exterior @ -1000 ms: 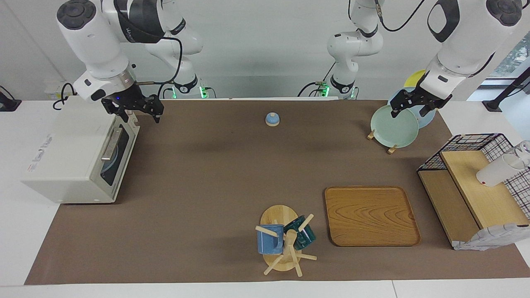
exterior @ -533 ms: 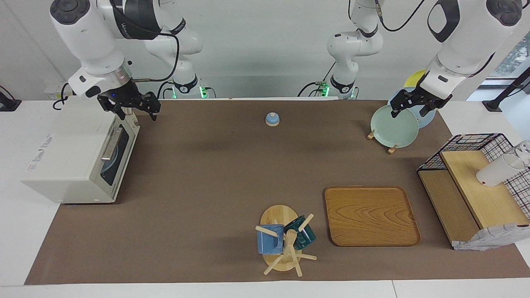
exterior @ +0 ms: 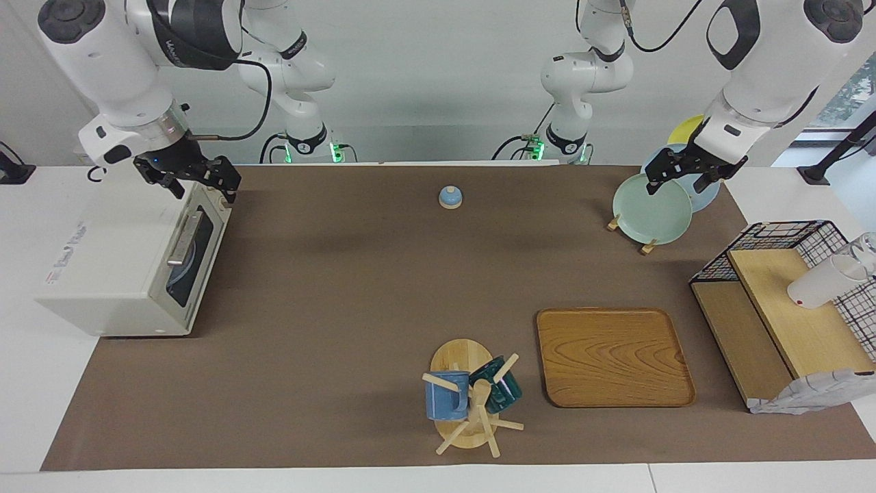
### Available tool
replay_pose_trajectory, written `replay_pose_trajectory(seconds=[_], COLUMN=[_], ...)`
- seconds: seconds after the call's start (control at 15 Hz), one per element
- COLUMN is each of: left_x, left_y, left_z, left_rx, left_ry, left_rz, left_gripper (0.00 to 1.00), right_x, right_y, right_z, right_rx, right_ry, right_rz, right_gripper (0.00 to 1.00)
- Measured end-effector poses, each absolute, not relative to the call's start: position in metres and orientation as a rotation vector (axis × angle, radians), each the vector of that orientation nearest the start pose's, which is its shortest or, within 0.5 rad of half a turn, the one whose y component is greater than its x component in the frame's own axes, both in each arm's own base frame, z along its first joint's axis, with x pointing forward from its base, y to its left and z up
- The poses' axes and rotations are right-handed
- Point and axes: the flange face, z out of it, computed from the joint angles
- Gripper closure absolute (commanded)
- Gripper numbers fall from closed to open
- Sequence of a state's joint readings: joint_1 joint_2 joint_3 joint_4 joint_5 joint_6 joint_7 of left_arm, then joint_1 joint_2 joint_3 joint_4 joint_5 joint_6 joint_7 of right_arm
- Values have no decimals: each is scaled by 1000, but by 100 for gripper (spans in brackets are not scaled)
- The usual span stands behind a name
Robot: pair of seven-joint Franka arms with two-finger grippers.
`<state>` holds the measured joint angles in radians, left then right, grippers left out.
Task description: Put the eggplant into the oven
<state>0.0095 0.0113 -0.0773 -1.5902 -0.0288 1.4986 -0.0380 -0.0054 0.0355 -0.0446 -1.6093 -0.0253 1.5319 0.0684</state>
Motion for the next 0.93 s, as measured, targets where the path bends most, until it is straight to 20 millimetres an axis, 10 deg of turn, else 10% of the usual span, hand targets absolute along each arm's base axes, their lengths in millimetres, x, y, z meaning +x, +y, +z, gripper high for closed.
replay_pose_trajectory(seconds=[0.93], left_x=[547], left_y=[-40], left_z=[603], left_rx=[-3161], left_ry=[48], left_rz=[165], left_gripper=[0], right_x=[566], right_y=[-32], right_z=[589], right_rx=[-3158], right_ry=[193], right_rz=[208], right_gripper=[0])
